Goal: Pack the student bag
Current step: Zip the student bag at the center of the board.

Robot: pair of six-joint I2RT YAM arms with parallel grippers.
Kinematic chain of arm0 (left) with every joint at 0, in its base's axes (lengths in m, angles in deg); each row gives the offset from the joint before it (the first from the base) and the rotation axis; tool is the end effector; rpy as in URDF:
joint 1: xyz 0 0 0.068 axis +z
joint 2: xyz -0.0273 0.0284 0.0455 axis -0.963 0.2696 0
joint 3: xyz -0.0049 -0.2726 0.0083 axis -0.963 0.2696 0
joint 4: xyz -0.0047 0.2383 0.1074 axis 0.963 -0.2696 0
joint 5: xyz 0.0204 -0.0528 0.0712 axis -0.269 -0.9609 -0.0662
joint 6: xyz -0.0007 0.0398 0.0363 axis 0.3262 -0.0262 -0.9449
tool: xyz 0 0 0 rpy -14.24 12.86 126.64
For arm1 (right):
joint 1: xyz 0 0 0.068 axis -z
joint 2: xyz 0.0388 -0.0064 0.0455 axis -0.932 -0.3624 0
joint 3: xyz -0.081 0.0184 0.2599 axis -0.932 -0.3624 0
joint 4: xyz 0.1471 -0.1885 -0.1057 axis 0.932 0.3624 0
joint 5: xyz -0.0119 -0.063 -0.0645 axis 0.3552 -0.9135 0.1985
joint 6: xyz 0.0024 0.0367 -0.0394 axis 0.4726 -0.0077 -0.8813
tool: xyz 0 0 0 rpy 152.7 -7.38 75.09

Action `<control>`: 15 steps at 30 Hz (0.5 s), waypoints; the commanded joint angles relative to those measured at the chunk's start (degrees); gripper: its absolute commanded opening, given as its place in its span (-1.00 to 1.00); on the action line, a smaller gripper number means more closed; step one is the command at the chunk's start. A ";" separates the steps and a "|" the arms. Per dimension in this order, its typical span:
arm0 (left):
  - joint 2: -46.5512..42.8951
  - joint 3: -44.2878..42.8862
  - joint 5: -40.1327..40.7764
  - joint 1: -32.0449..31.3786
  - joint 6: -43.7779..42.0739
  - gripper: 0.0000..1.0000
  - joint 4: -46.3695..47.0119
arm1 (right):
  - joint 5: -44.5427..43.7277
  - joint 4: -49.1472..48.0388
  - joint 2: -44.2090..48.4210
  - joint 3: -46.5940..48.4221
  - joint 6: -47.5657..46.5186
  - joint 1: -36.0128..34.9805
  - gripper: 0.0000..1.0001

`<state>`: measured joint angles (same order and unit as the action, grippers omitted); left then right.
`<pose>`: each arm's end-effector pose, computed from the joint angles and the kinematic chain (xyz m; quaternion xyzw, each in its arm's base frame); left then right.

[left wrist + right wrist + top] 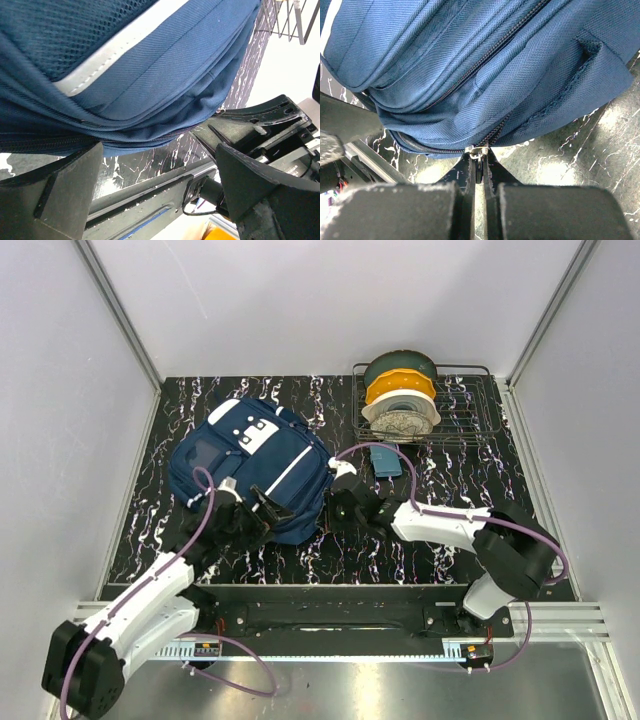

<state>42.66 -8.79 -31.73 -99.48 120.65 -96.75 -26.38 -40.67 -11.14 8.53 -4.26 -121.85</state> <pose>0.1487 -0.0785 0.1953 -0.2638 0.8499 -0.3887 0.2387 0.1996 0.2652 0.1903 -0.1308 0.8986 0.2922 0.2999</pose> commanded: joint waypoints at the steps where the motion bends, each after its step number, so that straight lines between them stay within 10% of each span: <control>1: 3.95 -0.99 3.76 -3.08 2.86 0.98 9.99 | -0.10 -4.19 3.55 -0.12 1.28 -0.69 -1.00; 10: 5.29 -2.56 5.61 -8.45 5.41 0.98 7.90 | -0.63 -4.63 3.55 -1.00 1.54 -1.39 -1.00; 15: 0.10 -7.22 10.70 -9.59 5.68 0.98 -9.67 | -1.16 -4.72 4.60 -1.09 1.72 -1.39 -1.00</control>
<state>46.27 -10.32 -25.91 -108.25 125.02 -95.89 -26.93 -41.50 -10.24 7.14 -3.28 -122.33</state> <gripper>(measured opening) 0.988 0.032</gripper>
